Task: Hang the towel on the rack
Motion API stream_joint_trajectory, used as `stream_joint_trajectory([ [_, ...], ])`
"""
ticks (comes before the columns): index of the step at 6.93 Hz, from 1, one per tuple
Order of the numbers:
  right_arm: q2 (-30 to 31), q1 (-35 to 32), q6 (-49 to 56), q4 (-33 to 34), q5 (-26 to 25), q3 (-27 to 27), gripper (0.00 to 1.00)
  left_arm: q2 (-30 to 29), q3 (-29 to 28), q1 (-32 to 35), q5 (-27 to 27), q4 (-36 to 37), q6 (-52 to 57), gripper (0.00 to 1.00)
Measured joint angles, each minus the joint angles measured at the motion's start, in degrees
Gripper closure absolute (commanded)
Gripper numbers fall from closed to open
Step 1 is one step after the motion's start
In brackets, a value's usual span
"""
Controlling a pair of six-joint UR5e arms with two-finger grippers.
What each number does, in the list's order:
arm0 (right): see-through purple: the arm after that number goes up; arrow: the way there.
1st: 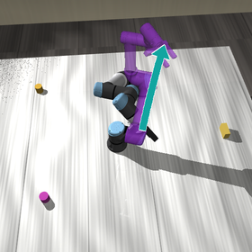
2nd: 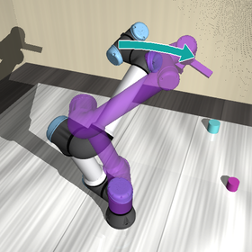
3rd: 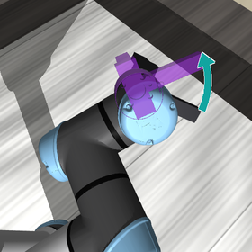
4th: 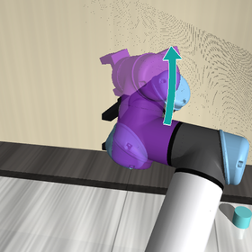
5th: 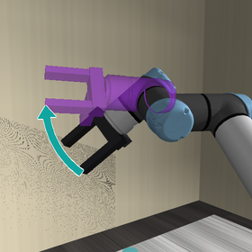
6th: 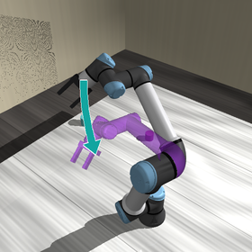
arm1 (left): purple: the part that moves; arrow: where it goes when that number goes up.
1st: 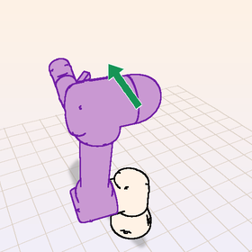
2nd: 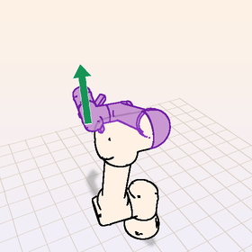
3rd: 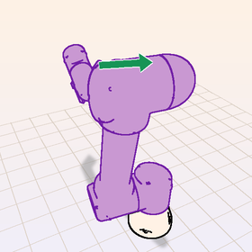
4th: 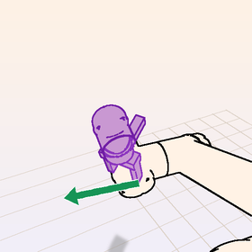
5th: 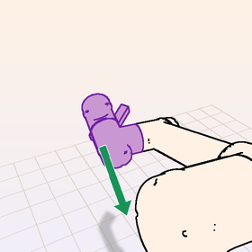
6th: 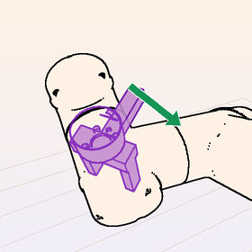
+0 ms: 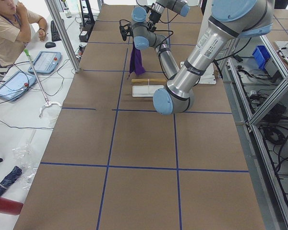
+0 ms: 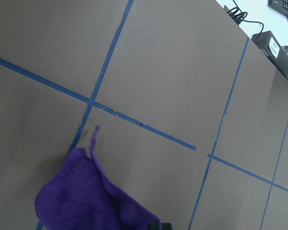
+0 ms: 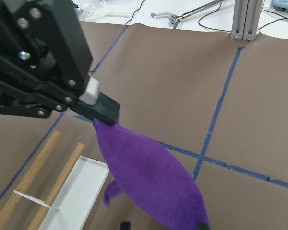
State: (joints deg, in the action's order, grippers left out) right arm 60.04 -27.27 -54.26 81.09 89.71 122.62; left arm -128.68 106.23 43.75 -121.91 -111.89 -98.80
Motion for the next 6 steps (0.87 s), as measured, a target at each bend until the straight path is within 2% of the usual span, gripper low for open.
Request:
stream_joint_trajectory([
  [3, 3.3, -8.3, 2.4, 8.3, 10.0, -2.3, 0.00, 10.6, 6.1, 0.6, -0.1, 0.1, 12.0, 1.00],
  [6, 6.7, -14.8, 14.0, 14.3, 13.1, -5.7, 0.00, 26.0, 9.8, 1.8, -0.2, -3.0, 31.0, 1.00],
])
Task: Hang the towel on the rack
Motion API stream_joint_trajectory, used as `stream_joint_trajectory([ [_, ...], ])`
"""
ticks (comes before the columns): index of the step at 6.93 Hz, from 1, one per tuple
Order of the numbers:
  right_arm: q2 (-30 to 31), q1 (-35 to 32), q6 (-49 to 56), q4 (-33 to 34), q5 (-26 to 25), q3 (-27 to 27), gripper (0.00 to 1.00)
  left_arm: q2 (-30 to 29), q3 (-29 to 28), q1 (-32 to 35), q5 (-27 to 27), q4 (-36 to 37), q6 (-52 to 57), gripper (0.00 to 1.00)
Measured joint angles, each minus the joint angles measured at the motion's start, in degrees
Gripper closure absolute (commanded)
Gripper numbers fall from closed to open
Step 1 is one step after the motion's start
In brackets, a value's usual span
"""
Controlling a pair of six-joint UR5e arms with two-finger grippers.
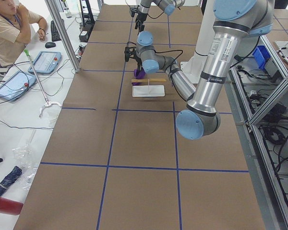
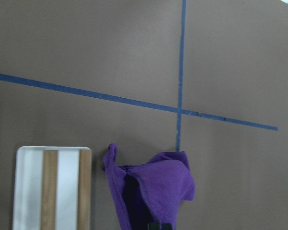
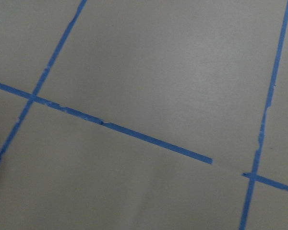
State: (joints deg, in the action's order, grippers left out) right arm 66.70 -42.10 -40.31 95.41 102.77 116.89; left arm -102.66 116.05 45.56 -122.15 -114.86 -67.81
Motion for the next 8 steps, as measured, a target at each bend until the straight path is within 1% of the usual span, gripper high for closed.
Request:
stream_joint_trajectory([
  [1, 2.0, -1.8, 3.9, 0.4, 1.4, -0.5, 0.00, 5.9, -0.5, 1.0, -0.1, -4.3, 6.7, 1.00],
  [2, 3.6, -3.2, 6.6, 0.4, 2.2, -0.7, 0.00, 10.1, -2.2, 2.6, -0.2, -8.5, 11.9, 1.00],
  [3, 4.5, -4.2, 8.1, 0.4, 2.8, -0.9, 0.00, 12.1, -4.3, 3.8, -0.2, -11.0, 15.2, 1.00],
  [4, 5.0, -4.9, 9.1, 0.4, 3.5, -1.0, 0.00, 12.8, -5.7, 4.3, -0.1, -12.1, 16.6, 1.00],
  [5, 5.2, -5.3, 9.6, 0.4, 4.0, -1.0, 0.00, 13.1, -6.4, 4.5, 0.0, -12.5, 17.1, 0.41],
  [6, 5.4, -5.7, 9.9, 0.4, 4.3, -1.1, 0.00, 13.1, -6.8, 4.5, 0.0, -12.6, 17.4, 0.00],
  [8, 6.0, -7.1, 10.1, 0.5, 6.1, -1.3, 0.00, 13.0, -7.1, 4.8, 0.1, -12.6, 19.3, 0.00],
])
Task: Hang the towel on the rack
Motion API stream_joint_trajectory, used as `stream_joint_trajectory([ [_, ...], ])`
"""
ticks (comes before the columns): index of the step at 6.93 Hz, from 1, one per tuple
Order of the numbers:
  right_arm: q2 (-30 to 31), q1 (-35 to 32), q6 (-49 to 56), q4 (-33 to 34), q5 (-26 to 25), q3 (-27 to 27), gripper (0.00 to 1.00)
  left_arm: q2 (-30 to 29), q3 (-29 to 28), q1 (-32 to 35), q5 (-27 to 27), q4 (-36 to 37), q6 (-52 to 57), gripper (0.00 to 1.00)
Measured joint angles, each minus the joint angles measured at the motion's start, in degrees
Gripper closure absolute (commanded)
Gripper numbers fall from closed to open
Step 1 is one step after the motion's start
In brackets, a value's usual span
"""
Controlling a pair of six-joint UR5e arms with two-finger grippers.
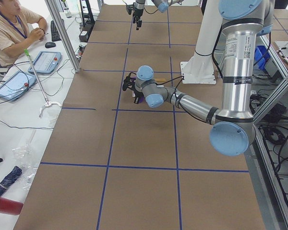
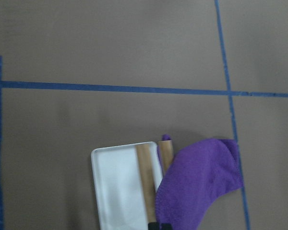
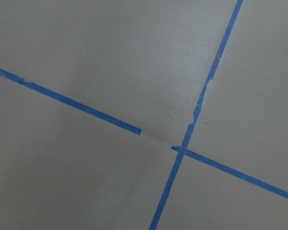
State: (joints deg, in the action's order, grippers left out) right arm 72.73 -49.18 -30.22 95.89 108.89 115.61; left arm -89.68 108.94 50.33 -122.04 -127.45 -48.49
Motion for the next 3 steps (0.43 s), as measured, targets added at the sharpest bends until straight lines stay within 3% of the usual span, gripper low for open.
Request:
stream_joint_trajectory([
  [3, 9.6, -3.7, 0.1, -0.3, -0.3, -0.8, 0.00, 1.8, -2.9, 8.0, -0.8, 1.1, 16.9, 0.00],
])
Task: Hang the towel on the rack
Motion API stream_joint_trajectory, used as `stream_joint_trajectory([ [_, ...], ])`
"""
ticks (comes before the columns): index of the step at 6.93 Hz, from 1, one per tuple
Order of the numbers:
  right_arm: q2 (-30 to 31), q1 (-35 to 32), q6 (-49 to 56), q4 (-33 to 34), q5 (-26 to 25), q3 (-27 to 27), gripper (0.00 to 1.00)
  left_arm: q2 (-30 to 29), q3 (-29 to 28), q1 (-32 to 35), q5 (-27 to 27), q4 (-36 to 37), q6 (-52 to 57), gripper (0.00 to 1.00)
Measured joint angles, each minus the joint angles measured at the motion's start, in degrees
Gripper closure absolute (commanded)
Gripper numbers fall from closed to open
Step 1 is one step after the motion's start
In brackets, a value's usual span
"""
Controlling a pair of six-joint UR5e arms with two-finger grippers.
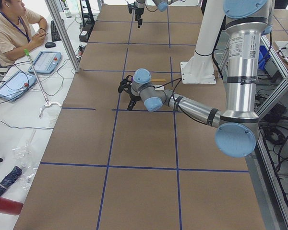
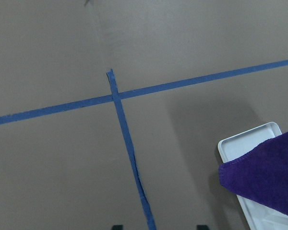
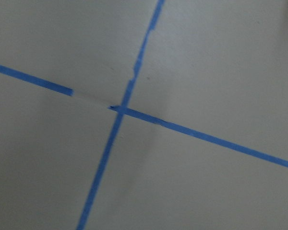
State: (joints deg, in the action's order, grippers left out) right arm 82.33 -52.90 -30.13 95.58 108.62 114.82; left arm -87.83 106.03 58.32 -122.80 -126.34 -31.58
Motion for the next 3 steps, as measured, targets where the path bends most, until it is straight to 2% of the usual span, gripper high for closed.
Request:
stream_joint_trajectory([
  [1, 3.3, -3.0, 0.9, 0.0, -0.8, -1.2, 0.00, 0.5, -1.6, 4.9, -1.1, 3.4, 6.5, 0.00],
  [2, 5.3, -7.3, 3.9, 0.0, 1.1, -2.8, 0.00, -0.2, -2.9, 9.5, -2.6, 10.8, 10.9, 0.00],
  [3, 6.6, -12.6, 8.6, 0.0, 6.6, -5.0, 0.00, -1.6, -3.5, 13.1, -3.4, 20.0, 13.4, 0.00],
])
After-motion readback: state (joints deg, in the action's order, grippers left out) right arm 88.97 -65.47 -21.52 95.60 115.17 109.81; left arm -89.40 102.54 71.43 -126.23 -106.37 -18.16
